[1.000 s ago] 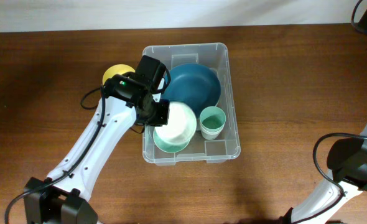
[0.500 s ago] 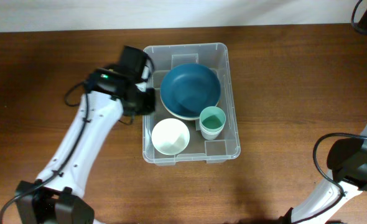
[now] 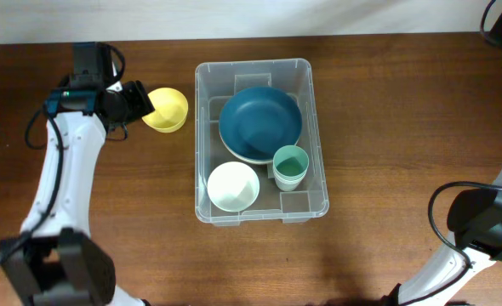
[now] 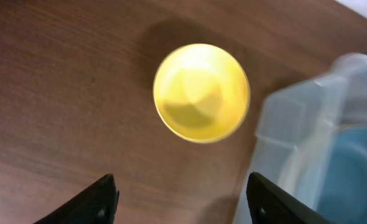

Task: Pack container
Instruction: 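Move the left gripper to the yellow bowl and grasp its rim, then lift the yellow bowl and stack it onto the white bowl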

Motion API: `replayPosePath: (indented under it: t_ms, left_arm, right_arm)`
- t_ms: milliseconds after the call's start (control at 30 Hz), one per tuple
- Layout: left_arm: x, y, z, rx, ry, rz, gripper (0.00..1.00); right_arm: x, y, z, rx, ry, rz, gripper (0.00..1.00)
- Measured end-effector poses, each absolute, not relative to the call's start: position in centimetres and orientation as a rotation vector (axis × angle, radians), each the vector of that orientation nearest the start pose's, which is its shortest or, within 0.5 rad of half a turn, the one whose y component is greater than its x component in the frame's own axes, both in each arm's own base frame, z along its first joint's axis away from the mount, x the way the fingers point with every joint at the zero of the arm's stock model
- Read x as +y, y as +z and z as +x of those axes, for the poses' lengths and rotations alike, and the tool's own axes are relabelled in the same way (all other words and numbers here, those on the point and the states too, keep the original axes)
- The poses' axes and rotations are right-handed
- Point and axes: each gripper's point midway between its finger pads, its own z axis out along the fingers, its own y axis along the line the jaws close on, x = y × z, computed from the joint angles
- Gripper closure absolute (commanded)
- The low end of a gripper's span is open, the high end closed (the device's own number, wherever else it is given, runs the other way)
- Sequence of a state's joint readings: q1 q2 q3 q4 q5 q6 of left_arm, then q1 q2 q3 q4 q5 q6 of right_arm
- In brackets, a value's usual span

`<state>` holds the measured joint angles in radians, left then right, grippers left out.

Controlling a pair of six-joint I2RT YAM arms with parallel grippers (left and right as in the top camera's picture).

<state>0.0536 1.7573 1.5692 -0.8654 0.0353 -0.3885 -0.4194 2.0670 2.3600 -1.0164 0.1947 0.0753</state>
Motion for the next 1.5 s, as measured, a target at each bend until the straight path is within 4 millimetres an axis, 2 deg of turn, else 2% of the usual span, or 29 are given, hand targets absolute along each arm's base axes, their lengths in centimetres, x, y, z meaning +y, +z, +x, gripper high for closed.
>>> replayPosePath:
  t_ms: [133, 300, 433, 500, 600, 633, 867, 933, 1033, 1133, 1233, 1333, 1433, 1500]
  left_arm:
    - [2.4, 12.6, 45.5, 2.634, -0.183, -0.647, 0.33]
    - [2.1, 6.9, 47.6, 2.676, -0.256, -0.7, 0.34]
    - [1.7, 4.0, 48.4, 2.687, -0.297, -0.757, 0.35]
    - [1.6, 3.2, 48.7, 2.686, -0.309, -0.776, 0.43]
    - [1.6, 2.4, 48.7, 2.692, -0.317, -0.805, 0.8]
    - [1.5, 2.3, 48.7, 2.692, -0.319, -0.81, 0.89]
    - [1.7, 2.1, 48.3, 2.706, -0.325, -0.827, 0.99]
    - [2.1, 2.1, 47.8, 2.719, -0.321, -0.841, 0.99]
    - [3.0, 2.6, 46.9, 2.739, -0.308, -0.861, 0.99]
    - [3.7, 4.9, 46.0, 2.734, -0.298, -0.837, 0.99]
    - [3.6, 9.4, 45.1, 2.696, -0.295, -0.772, 0.99]
    - [2.7, 14.0, 43.4, 2.665, -0.297, -0.689, 0.99]
    - [0.7, 18.0, 41.7, 2.641, -0.306, -0.578, 0.99]
    - [-1.3, 19.8, 40.7, 2.633, -0.319, -0.497, 0.99]
  right_arm:
    - [-25.2, 31.3, 48.4, 2.213, -0.4, 0.664, 0.01]
    - [-25.2, 31.3, 48.4, 2.213, -0.401, 0.663, 0.01]
    - [-25.2, 31.3, 48.4, 2.213, -0.4, 0.663, 0.01]
    - [-25.2, 31.3, 48.4, 2.213, -0.4, 0.663, 0.01]
    - [-25.2, 31.3, 48.4, 2.213, -0.401, 0.663, 0.01]
    - [-25.2, 31.3, 48.4, 2.213, -0.401, 0.663, 0.01]
    - [-25.2, 31.3, 48.4, 2.213, -0.401, 0.663, 0.01]
    - [-25.2, 31.3, 48.4, 2.213, -0.401, 0.663, 0.01]
    - [-25.2, 31.3, 48.4, 2.213, -0.401, 0.663, 0.01]
    - [-25.2, 31.3, 48.4, 2.213, -0.4, 0.663, 0.01]
    - [-25.2, 31.3, 48.4, 2.213, -0.4, 0.664, 0.01]
    - [-25.2, 31.3, 48.4, 2.213, -0.401, 0.663, 0.01]
    - [-25.2, 31.3, 48.4, 2.213, -0.4, 0.663, 0.01]
    - [-25.2, 31.3, 48.4, 2.213, -0.4, 0.664, 0.01]
